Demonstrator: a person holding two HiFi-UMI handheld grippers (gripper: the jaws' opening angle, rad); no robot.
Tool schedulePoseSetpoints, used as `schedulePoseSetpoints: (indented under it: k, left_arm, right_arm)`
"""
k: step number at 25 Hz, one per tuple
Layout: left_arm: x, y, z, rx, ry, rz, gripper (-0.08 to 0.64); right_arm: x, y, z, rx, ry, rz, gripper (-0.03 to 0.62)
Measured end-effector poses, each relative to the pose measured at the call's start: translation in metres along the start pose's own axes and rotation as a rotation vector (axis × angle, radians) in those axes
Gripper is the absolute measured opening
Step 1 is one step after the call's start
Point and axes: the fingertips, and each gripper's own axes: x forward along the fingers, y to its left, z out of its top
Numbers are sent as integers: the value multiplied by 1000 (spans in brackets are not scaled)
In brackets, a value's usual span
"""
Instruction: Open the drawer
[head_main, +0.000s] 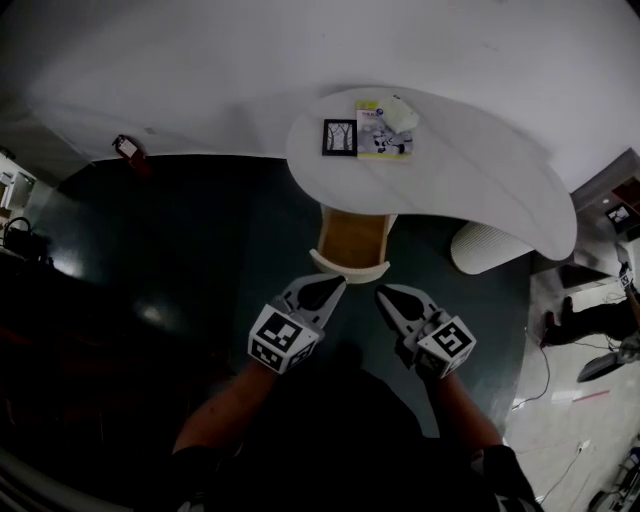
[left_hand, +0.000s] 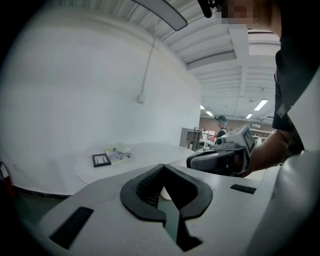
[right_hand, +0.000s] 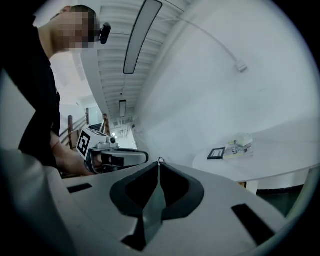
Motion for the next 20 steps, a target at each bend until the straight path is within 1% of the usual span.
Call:
schedulePoseSetpoints:
  k: [3,6,9,13,14,20]
  left_arm:
    - [-19,4,22,20,-47,5,11]
    - [-46,9,41,21,-81,1,11]
    - [-71,21,53,13,-82,10,11]
    - [-102,37,66,-5,-88,14,11]
    - [-109,41,70,-6,-94,13,11]
    - [-151,60,93,-8,-142,37,11]
  right_arm:
    - [0,13,16,3,-26,-12,18]
    - [5,30,29,14,-31,-35,18]
    - [15,47,47,47,-41,-56,17]
    - [33,75,78,59,-86,-48,17]
    - [38,83,86,54,-97,-42,17]
    - [59,119,118,-48,-129,11,17]
